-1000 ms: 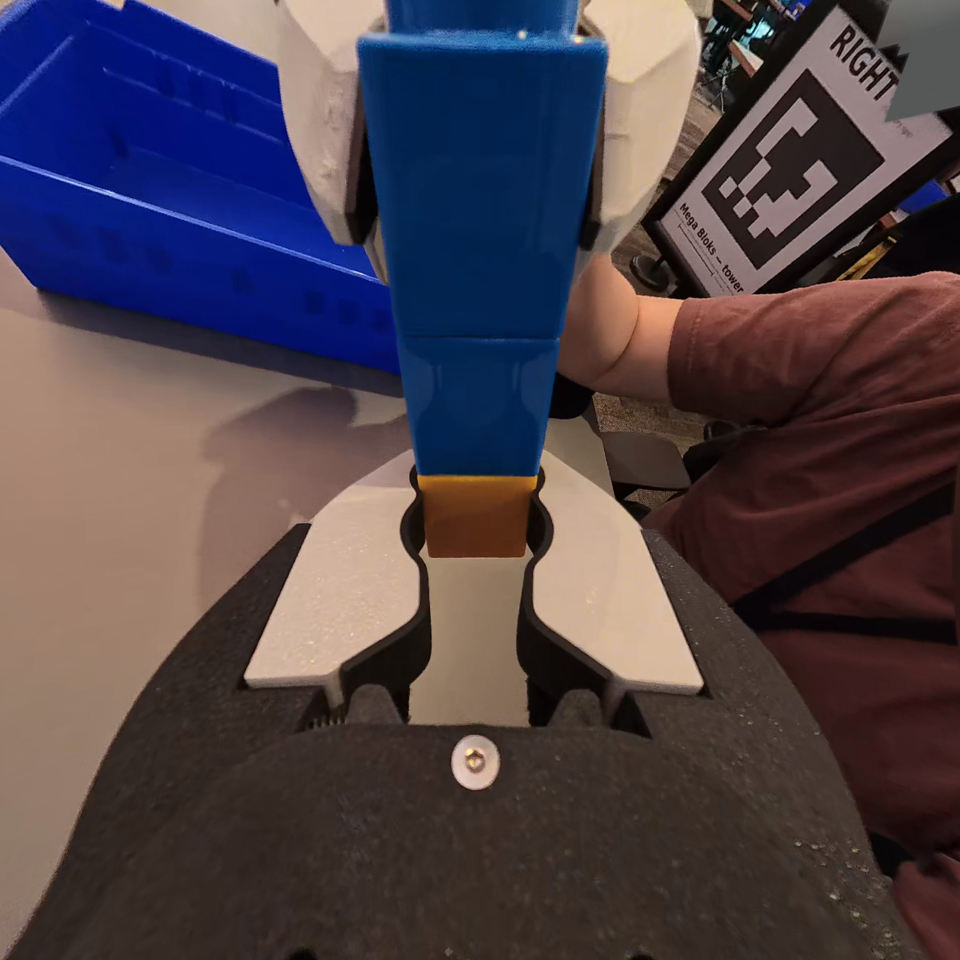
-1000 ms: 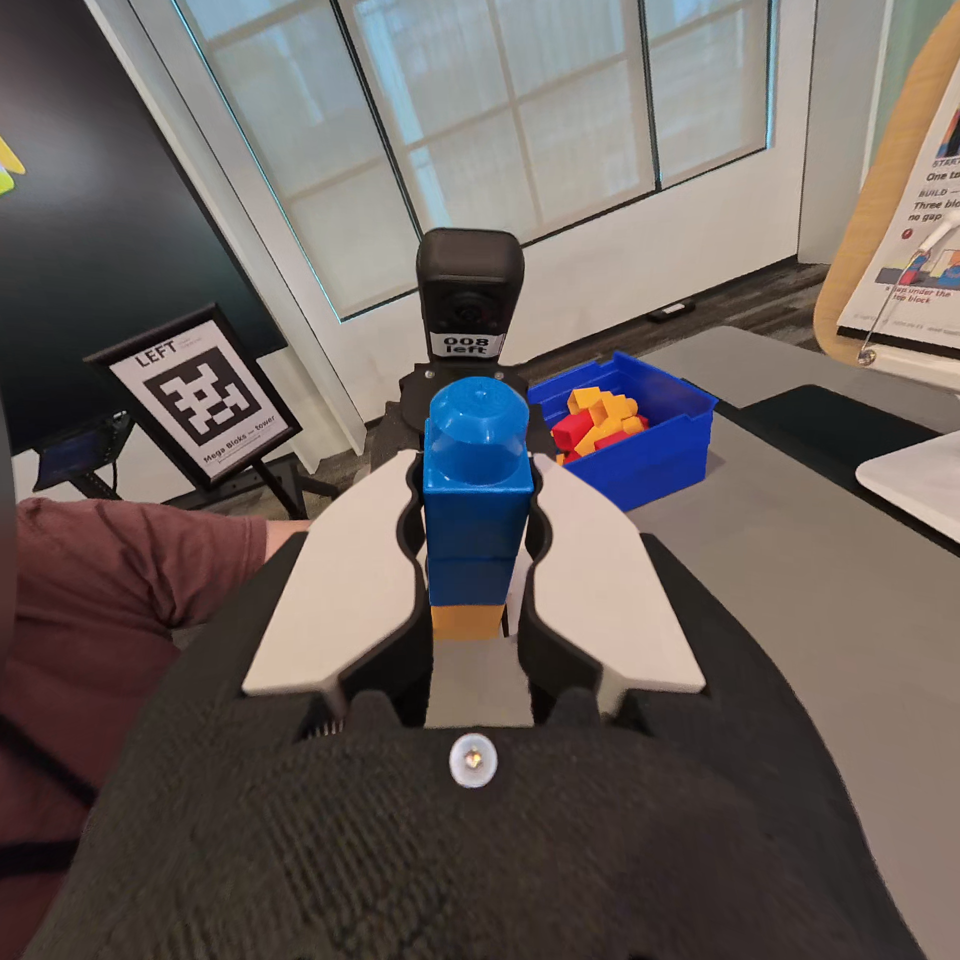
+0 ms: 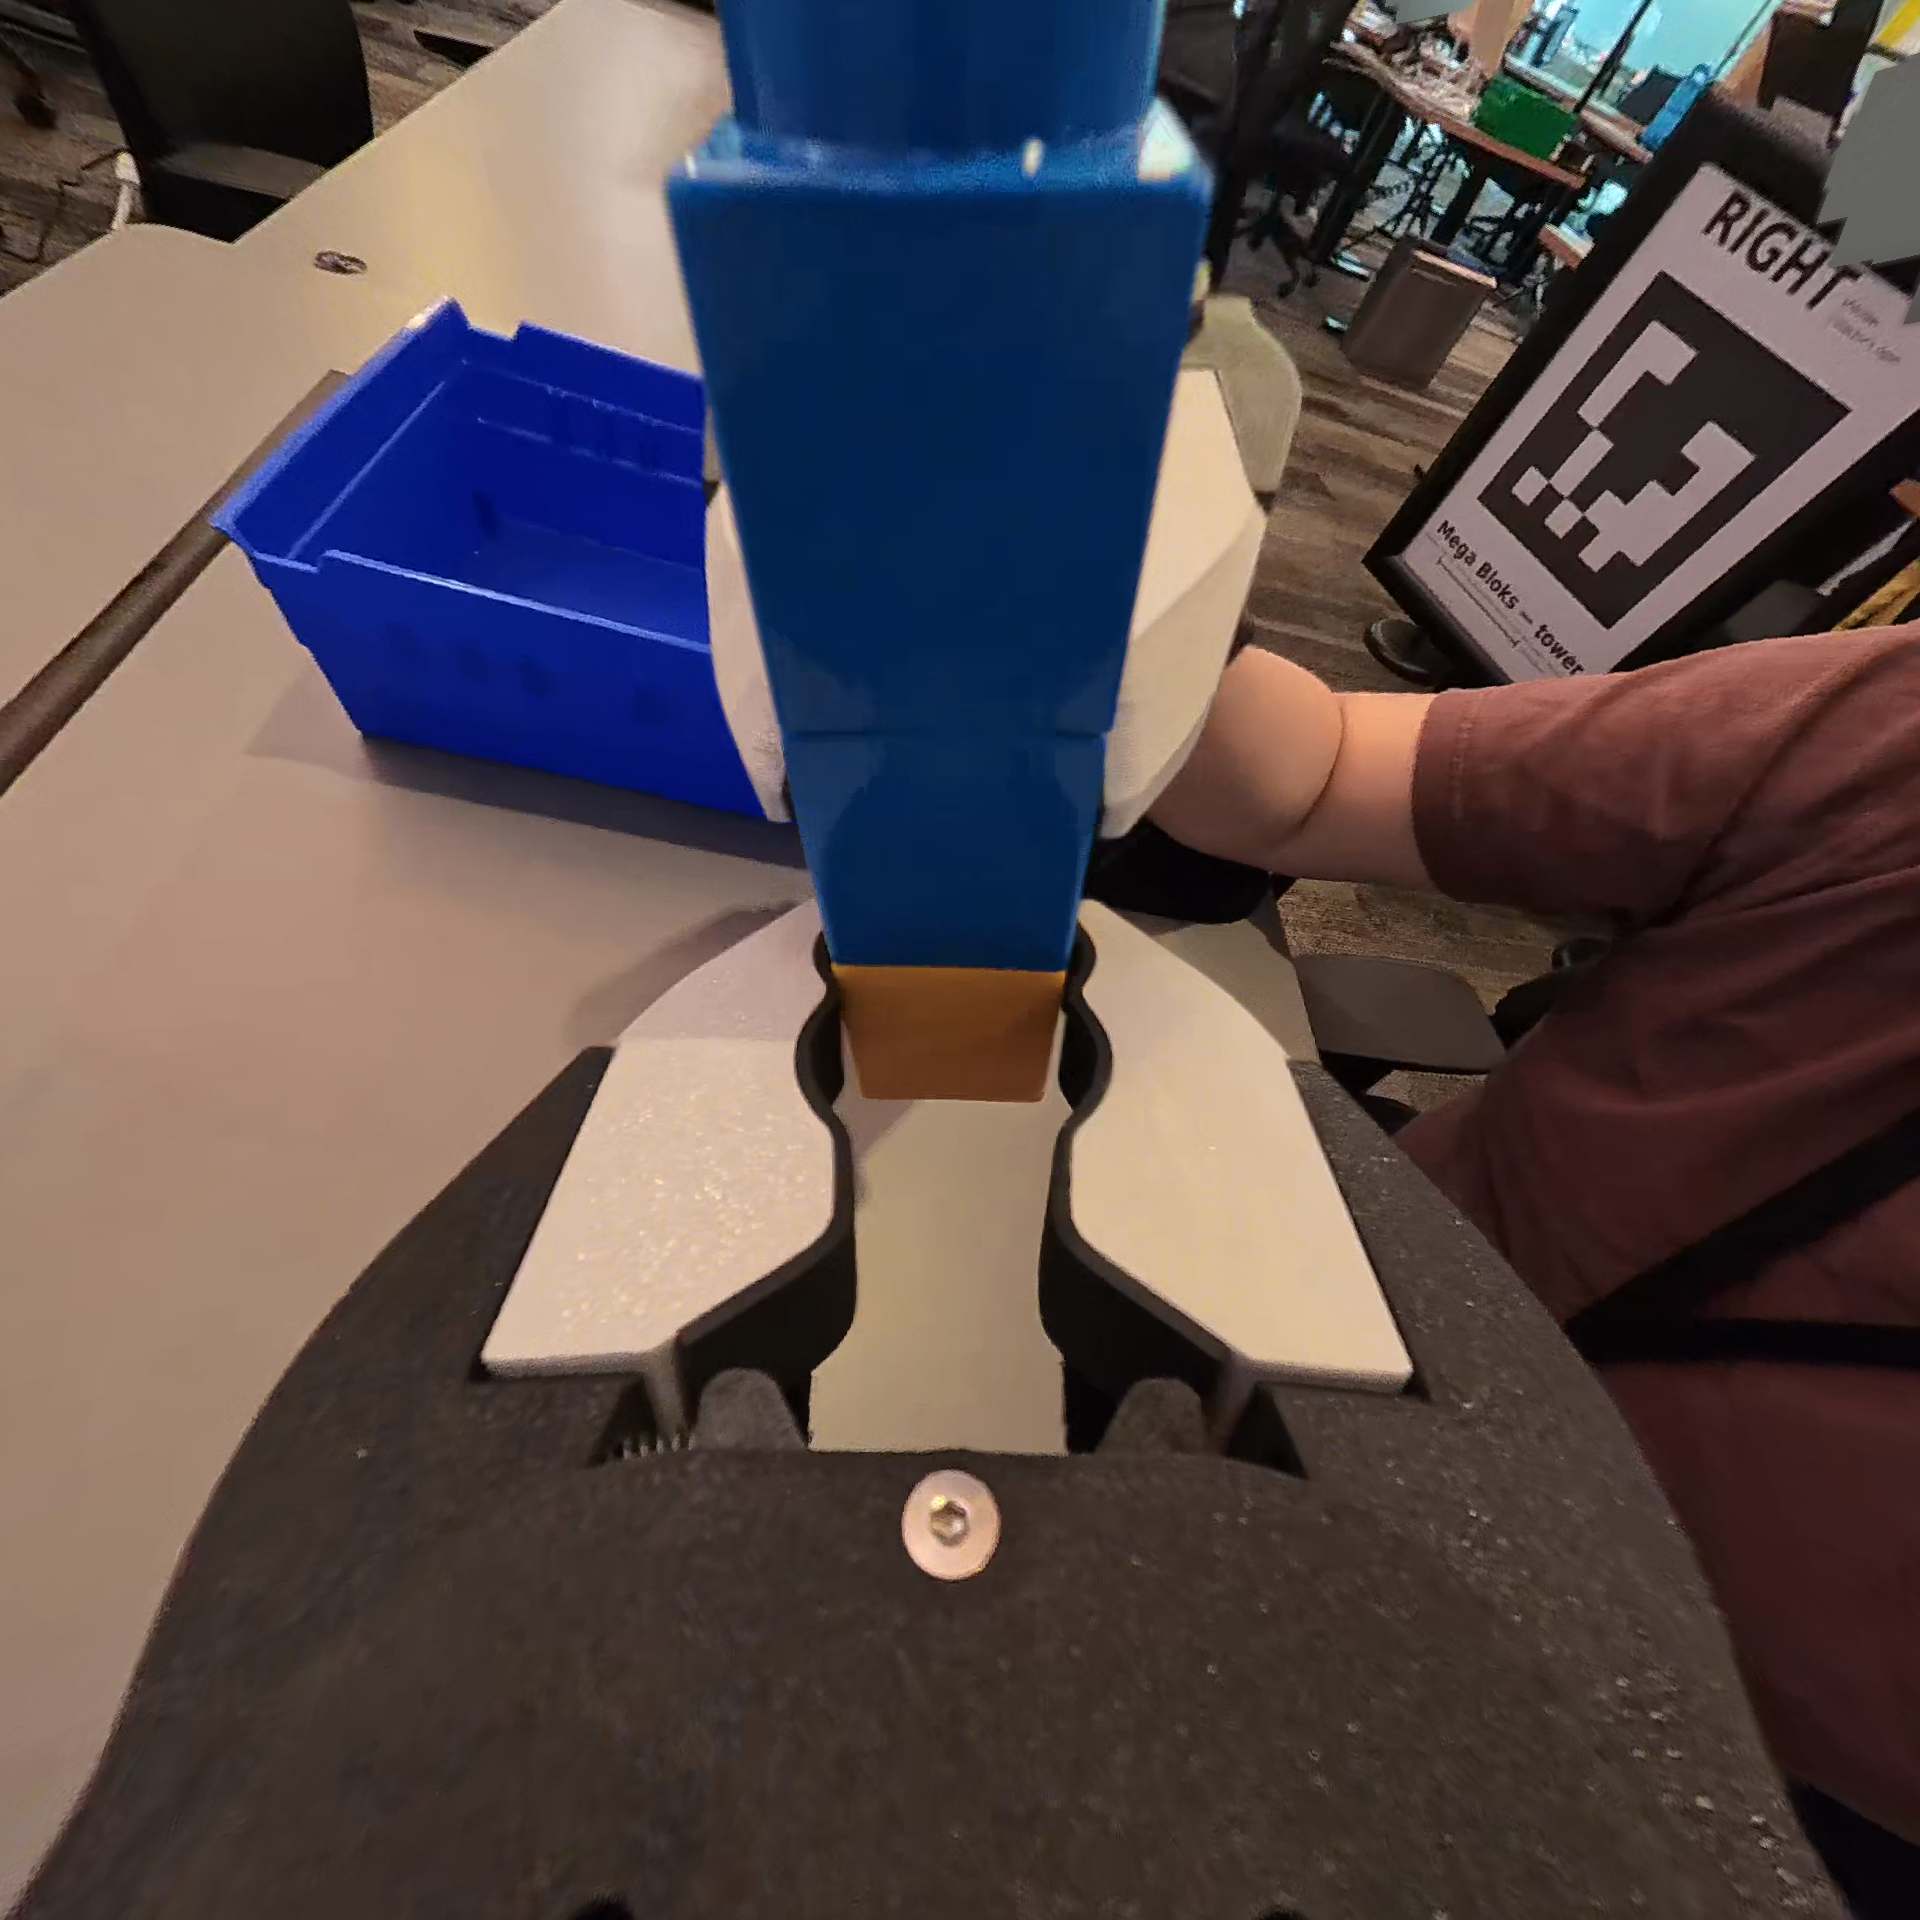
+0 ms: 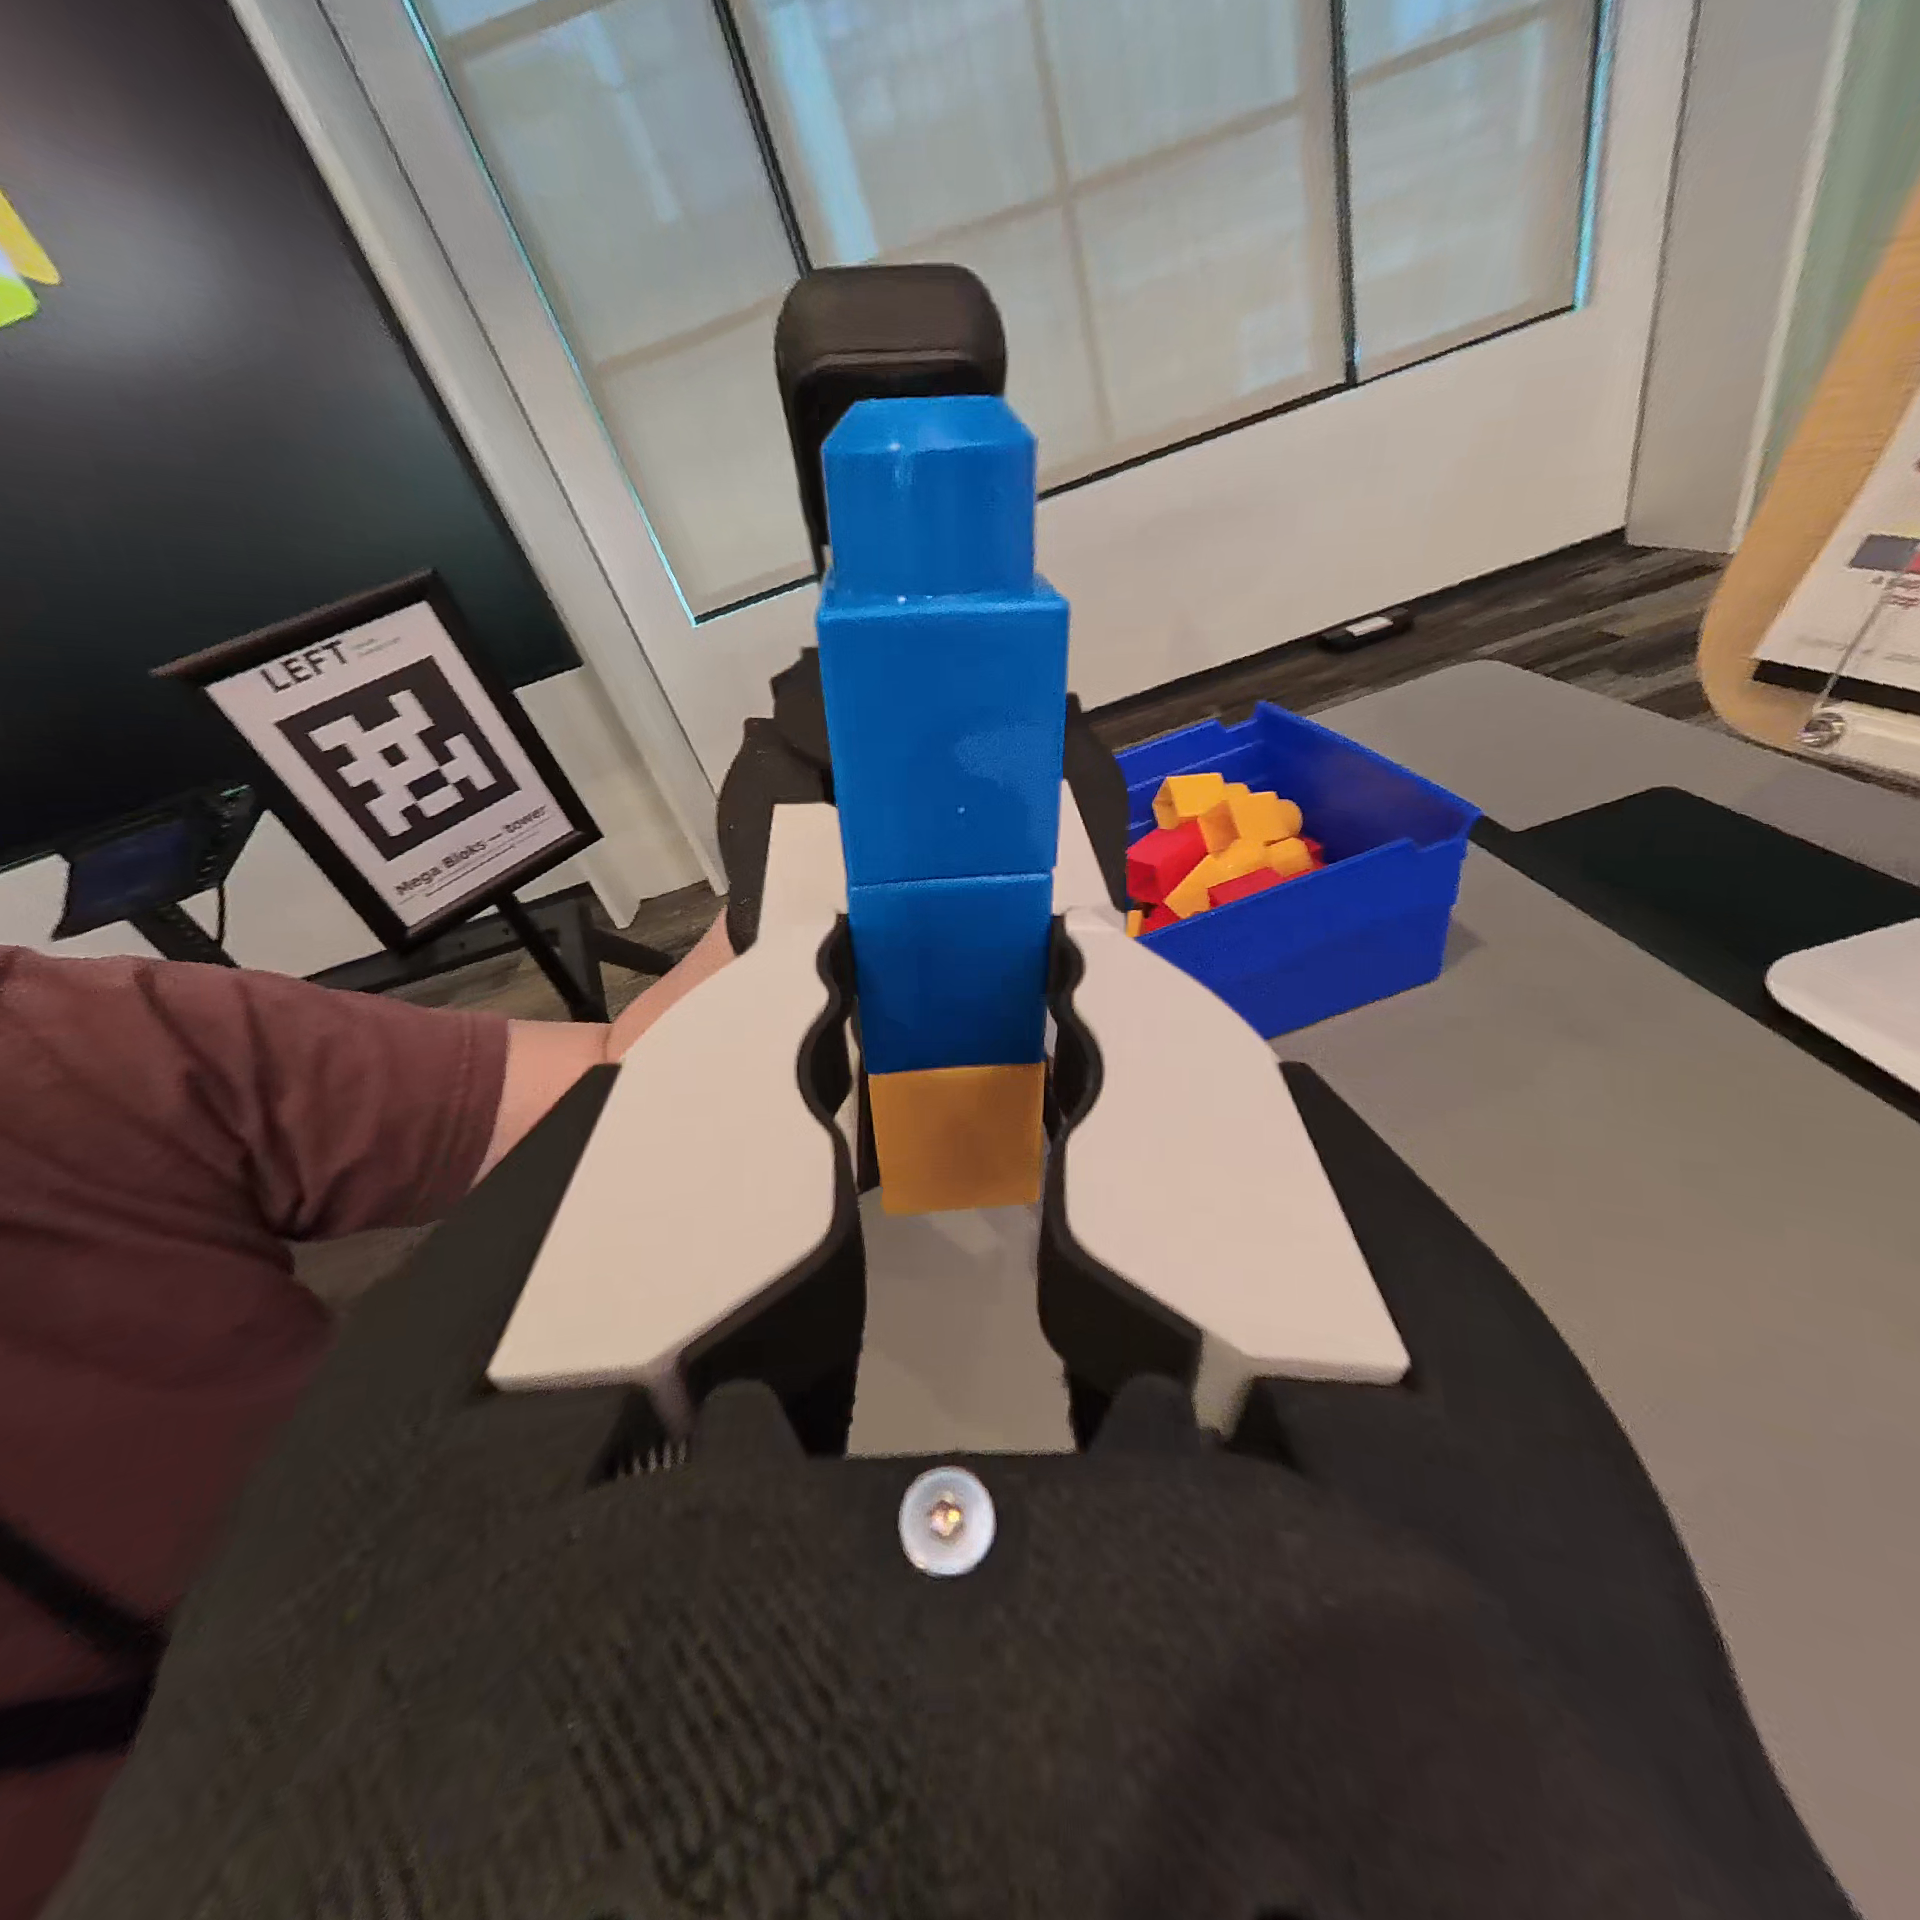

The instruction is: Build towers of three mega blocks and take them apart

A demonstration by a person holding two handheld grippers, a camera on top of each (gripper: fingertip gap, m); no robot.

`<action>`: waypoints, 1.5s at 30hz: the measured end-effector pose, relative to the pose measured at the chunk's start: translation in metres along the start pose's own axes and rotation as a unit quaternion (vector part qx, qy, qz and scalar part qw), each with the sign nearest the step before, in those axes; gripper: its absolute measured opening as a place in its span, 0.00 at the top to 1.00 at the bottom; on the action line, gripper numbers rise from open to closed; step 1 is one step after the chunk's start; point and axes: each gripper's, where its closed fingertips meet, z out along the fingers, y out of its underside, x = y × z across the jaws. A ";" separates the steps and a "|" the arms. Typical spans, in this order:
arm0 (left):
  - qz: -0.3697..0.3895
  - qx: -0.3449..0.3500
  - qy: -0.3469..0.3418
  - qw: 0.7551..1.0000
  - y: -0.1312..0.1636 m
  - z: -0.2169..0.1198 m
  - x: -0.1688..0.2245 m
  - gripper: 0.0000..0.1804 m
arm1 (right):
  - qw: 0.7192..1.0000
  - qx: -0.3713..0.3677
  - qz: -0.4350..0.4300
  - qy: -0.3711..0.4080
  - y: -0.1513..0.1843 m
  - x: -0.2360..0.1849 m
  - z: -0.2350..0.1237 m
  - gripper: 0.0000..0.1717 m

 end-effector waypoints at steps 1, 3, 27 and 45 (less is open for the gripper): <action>-0.001 0.012 -0.003 1.000 -0.003 -0.001 -0.001 0.75 | 1.000 0.003 -0.003 0.005 -0.001 0.001 -0.001 0.79; 0.001 0.033 -0.017 0.999 -0.011 -0.006 -0.005 0.67 | 1.000 0.016 -0.011 0.010 -0.009 0.001 -0.007 0.79; 0.066 0.152 -0.128 0.978 -0.055 -0.070 0.000 0.56 | 0.899 -0.065 0.011 0.432 0.092 0.250 -0.237 0.79; 0.069 0.117 -0.117 0.984 -0.047 -0.058 0.005 0.58 | 0.897 -0.125 -0.005 0.424 0.118 0.258 -0.219 0.79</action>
